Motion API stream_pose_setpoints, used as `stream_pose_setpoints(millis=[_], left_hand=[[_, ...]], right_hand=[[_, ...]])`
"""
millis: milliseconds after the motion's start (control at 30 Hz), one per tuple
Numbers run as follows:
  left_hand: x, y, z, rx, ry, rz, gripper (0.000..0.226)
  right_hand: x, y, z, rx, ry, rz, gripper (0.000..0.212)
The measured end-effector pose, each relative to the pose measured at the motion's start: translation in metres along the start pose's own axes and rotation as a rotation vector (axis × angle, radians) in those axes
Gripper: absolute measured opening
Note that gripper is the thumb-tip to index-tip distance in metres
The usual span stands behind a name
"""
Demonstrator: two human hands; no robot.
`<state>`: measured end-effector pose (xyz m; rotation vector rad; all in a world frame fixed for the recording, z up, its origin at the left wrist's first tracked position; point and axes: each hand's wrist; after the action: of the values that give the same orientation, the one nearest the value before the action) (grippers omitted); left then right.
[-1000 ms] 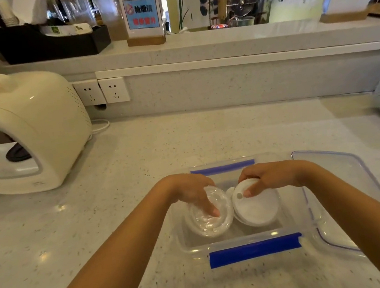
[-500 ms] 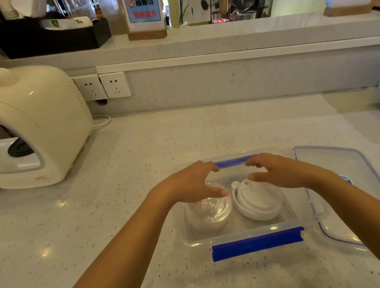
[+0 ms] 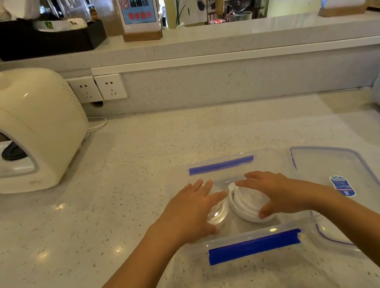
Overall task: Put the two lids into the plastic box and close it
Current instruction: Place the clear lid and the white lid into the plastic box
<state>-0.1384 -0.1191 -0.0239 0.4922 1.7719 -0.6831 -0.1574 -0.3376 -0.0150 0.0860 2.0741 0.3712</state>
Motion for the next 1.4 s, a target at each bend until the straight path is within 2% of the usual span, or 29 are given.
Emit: stream_pose_setpoints(millis=[200, 333, 500, 633, 900, 1267, 1333, 1400], left_hand=[[-0.002, 0.000, 0.001, -0.010, -0.008, 0.024, 0.070], [-0.006, -0.002, -0.004, 0.003, -0.015, -0.051, 0.070], [-0.003, -0.001, -0.019, 0.004, -0.154, -0.039, 0.064], [0.000, 0.001, -0.024, -0.065, -0.124, -0.072, 0.056], [-0.008, -0.002, -0.020, -0.065, -0.091, -0.059, 0.043], [-0.004, 0.009, -0.020, -0.125, -0.141, -0.062, 0.043], [-0.005, -0.011, -0.008, -0.029, -0.150, -0.064, 0.043], [-0.006, -0.011, -0.010, -0.026, -0.152, -0.082, 0.043]], right_hand=[[0.001, -0.006, 0.004, 0.056, -0.071, -0.010, 0.082], [0.004, -0.005, 0.000, 0.082, -0.136, -0.014, 0.082], [0.007, -0.003, -0.019, 0.053, -0.280, 0.076, 0.073], [0.014, -0.002, -0.026, 0.082, -0.244, 0.010, 0.066], [0.010, 0.001, -0.022, 0.121, -0.203, -0.021, 0.050], [0.007, 0.012, -0.015, 0.103, -0.251, -0.008, 0.050], [0.011, -0.006, -0.039, 0.196, -0.287, 0.023, 0.051], [0.013, -0.008, -0.035, 0.175, -0.279, 0.030, 0.051]])
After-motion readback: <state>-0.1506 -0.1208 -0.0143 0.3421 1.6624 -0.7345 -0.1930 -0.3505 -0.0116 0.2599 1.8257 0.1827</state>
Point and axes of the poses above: each hand's wrist, its own z-axis towards the middle knuckle, its own x-axis out of the palm, y = z × x, and after that the axes turned 3 degrees about y, right-handed
